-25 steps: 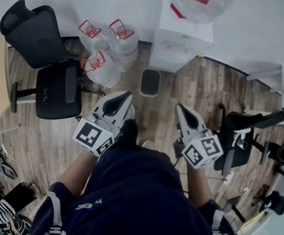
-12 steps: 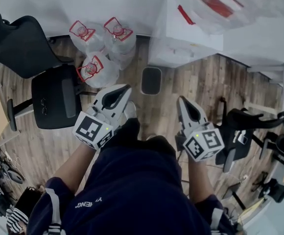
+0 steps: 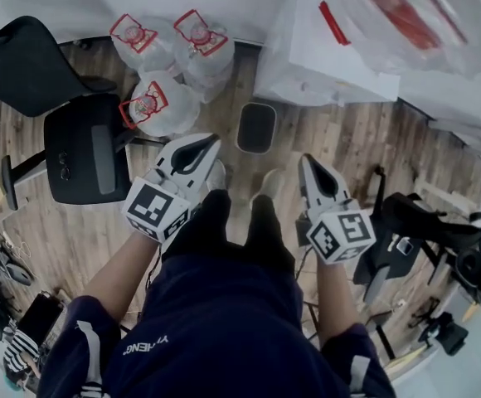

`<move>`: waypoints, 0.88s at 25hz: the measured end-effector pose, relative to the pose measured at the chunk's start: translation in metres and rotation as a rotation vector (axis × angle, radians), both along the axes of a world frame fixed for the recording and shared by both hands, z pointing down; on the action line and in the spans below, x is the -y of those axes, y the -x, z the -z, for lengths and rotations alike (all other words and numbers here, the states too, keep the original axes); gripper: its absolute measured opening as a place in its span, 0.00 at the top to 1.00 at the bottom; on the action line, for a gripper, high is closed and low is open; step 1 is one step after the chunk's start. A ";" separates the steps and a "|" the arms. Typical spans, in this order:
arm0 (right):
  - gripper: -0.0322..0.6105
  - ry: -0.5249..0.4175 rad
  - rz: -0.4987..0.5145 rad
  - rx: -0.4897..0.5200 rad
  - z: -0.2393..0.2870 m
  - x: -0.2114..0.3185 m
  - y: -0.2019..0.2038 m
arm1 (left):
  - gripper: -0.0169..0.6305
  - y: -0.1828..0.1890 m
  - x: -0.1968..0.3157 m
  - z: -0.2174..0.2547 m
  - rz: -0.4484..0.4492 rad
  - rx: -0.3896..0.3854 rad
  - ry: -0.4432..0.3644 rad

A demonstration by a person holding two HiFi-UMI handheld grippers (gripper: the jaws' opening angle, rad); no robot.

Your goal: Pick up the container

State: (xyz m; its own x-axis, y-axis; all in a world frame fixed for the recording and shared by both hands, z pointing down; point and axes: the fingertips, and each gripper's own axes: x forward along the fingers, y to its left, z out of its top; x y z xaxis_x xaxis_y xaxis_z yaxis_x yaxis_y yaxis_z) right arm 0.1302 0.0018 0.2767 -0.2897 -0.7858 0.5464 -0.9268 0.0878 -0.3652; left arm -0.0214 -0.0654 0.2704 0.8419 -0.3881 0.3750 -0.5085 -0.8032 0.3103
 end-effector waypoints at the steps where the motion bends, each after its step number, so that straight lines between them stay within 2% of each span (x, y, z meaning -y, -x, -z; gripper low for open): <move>1: 0.94 0.008 0.015 -0.001 -0.012 0.003 -0.003 | 0.93 -0.003 0.002 -0.013 0.009 0.011 0.003; 7: 0.94 0.101 0.074 -0.001 -0.111 0.015 -0.022 | 0.93 -0.020 0.012 -0.110 0.074 0.093 0.050; 13: 0.94 0.195 0.069 -0.052 -0.234 0.025 -0.041 | 0.93 -0.037 0.013 -0.232 0.060 0.176 0.080; 19: 0.94 0.305 0.036 -0.051 -0.385 0.026 -0.046 | 0.93 -0.040 0.008 -0.389 0.090 0.232 0.228; 22: 0.92 0.371 0.031 -0.063 -0.455 0.017 -0.047 | 0.93 -0.040 0.001 -0.459 0.084 0.277 0.272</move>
